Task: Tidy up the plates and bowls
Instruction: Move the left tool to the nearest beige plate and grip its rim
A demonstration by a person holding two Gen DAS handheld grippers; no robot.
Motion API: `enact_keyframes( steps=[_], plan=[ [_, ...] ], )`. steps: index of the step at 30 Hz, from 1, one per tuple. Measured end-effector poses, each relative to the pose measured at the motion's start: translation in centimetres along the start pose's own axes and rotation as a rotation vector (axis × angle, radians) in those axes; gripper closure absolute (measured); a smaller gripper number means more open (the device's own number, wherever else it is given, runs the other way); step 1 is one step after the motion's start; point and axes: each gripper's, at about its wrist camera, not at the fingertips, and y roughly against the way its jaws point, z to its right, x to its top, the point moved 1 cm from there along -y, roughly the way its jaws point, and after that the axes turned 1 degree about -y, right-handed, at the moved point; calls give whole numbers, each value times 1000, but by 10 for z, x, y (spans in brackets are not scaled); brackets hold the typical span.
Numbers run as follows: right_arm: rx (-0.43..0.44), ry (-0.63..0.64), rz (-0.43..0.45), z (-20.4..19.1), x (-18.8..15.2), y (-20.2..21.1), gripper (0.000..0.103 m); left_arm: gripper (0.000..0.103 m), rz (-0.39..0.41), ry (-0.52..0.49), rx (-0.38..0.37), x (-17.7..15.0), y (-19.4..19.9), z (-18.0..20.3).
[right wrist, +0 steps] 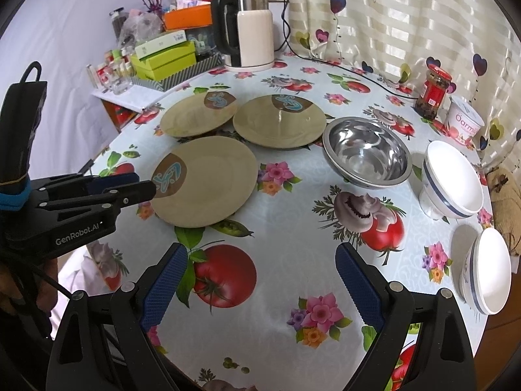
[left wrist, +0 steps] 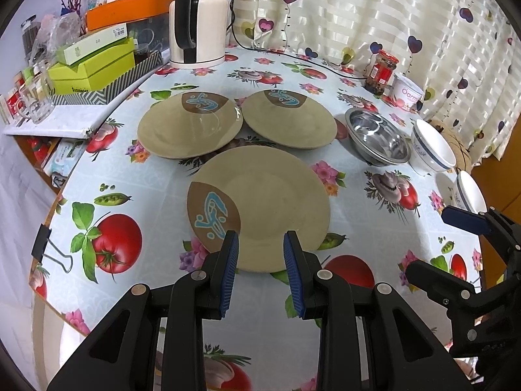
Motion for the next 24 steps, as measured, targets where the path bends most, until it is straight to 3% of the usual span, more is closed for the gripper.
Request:
enact_keyframes(
  steps=[24],
  plan=[
    [44, 7, 1, -2, 29, -22, 10, 73, -8, 63, 10, 19, -16, -30]
  ],
)
